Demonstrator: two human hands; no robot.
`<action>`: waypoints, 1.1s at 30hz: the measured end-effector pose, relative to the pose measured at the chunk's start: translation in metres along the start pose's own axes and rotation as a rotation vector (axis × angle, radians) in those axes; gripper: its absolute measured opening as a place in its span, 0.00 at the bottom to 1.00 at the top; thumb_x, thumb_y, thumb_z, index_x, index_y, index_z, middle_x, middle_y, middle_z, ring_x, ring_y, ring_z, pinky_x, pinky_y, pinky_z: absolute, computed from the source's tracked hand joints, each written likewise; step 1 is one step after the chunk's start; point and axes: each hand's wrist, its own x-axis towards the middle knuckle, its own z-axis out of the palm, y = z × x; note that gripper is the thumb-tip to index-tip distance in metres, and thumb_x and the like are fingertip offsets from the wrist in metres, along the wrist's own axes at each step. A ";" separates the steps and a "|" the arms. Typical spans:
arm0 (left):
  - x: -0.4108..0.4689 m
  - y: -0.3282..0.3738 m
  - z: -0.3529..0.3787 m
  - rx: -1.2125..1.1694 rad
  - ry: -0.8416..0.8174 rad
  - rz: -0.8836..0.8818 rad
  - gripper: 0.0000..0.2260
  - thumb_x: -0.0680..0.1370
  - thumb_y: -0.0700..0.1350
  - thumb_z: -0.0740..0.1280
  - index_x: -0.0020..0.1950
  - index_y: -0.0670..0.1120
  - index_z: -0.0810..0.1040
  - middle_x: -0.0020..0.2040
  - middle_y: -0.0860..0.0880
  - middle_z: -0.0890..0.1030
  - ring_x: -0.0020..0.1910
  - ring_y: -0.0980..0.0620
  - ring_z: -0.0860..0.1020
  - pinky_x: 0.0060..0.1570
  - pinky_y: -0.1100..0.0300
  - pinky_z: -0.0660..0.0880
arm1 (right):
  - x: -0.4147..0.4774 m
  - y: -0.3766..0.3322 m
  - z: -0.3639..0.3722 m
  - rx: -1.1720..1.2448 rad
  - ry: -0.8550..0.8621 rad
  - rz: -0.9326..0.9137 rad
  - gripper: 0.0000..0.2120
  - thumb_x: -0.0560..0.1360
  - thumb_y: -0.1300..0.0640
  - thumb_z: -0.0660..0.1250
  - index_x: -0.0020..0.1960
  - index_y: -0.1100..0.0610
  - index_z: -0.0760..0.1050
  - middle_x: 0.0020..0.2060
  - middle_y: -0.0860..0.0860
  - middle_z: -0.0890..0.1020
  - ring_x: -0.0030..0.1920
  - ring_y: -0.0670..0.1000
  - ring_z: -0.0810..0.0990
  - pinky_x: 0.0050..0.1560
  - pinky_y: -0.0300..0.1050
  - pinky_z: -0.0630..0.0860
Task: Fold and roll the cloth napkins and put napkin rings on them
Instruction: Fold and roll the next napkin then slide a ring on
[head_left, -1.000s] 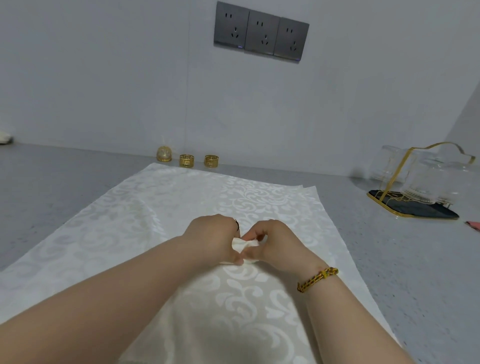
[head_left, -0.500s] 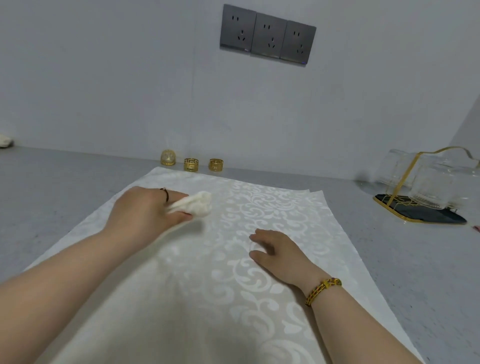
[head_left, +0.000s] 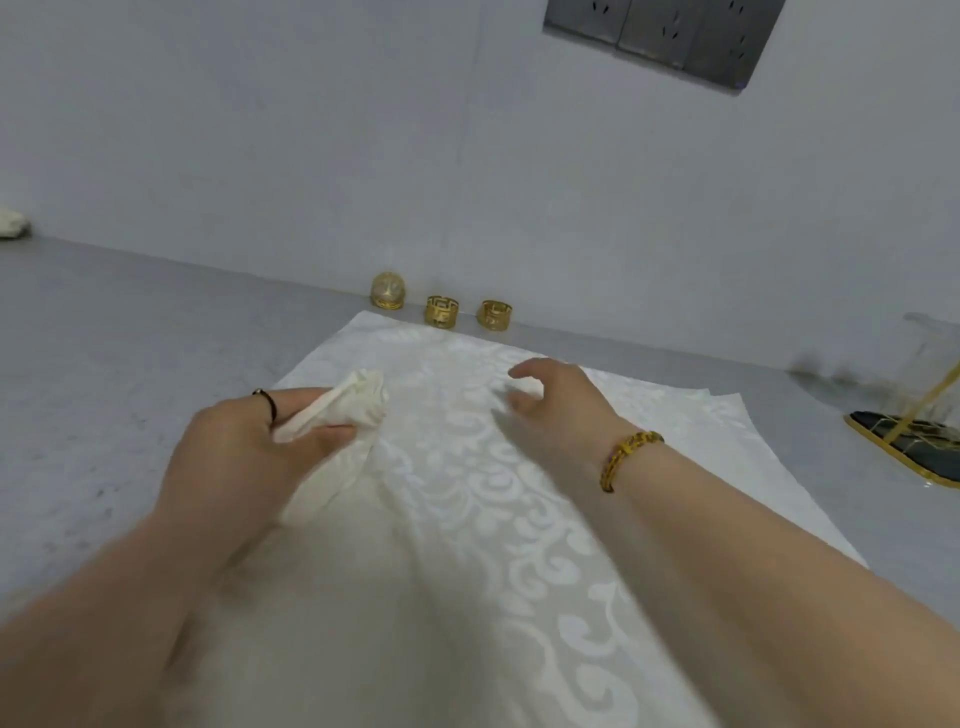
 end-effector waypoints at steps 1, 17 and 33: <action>0.003 -0.004 -0.001 0.020 0.006 0.004 0.10 0.70 0.48 0.72 0.42 0.64 0.76 0.37 0.64 0.75 0.38 0.63 0.73 0.39 0.69 0.69 | 0.027 -0.008 0.009 -0.048 -0.012 -0.001 0.18 0.78 0.55 0.59 0.67 0.56 0.68 0.66 0.53 0.71 0.69 0.53 0.63 0.63 0.42 0.63; 0.009 -0.014 0.000 -0.073 0.065 -0.084 0.16 0.59 0.61 0.72 0.28 0.80 0.67 0.34 0.77 0.73 0.34 0.62 0.78 0.43 0.64 0.75 | 0.176 -0.042 0.079 -0.318 0.085 0.068 0.14 0.77 0.63 0.55 0.61 0.63 0.71 0.60 0.59 0.69 0.62 0.59 0.67 0.58 0.49 0.68; -0.006 0.009 0.000 -0.105 0.036 -0.010 0.14 0.67 0.49 0.74 0.33 0.68 0.74 0.31 0.71 0.78 0.40 0.63 0.78 0.45 0.65 0.73 | -0.026 -0.049 -0.010 0.839 0.214 0.082 0.13 0.72 0.68 0.67 0.31 0.57 0.72 0.46 0.49 0.78 0.47 0.51 0.77 0.57 0.48 0.72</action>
